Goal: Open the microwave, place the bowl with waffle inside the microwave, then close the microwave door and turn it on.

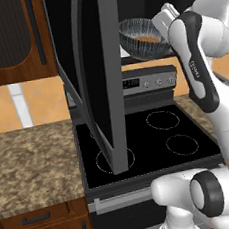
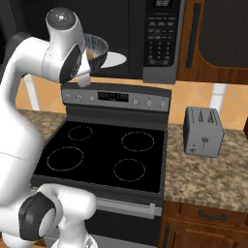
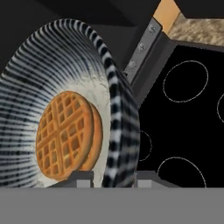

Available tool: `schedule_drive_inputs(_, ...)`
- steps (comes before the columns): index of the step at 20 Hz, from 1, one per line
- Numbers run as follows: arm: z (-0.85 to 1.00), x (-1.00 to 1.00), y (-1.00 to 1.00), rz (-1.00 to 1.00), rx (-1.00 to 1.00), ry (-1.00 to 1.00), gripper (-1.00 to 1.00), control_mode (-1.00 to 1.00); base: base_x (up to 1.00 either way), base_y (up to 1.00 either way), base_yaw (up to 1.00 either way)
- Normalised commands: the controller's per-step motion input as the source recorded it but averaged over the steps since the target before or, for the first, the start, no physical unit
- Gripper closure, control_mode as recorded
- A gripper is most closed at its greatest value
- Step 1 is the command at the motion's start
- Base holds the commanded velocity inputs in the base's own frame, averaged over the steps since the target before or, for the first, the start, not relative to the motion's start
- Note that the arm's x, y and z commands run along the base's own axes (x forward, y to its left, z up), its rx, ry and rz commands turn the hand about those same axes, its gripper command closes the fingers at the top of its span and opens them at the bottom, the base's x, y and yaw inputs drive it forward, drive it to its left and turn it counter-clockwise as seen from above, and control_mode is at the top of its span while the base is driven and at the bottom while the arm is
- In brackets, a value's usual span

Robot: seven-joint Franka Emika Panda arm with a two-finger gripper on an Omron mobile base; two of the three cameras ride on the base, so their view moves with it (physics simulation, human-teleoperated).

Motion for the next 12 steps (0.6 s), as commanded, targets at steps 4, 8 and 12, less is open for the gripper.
schedule_drive_inputs(4,0.0,0.84,0.1,0.0,0.0,0.07,1.0,-1.0,0.0,0.0,0.0)
schedule_drive_inputs(8,0.0,0.79,0.1,0.0,0.0,0.04,1.0,-1.0,0.0,0.0,0.0)
schedule_drive_inputs(12,0.0,0.8,0.04,0.0,0.0,0.02,1.0,-1.0,0.0,0.0,0.0)
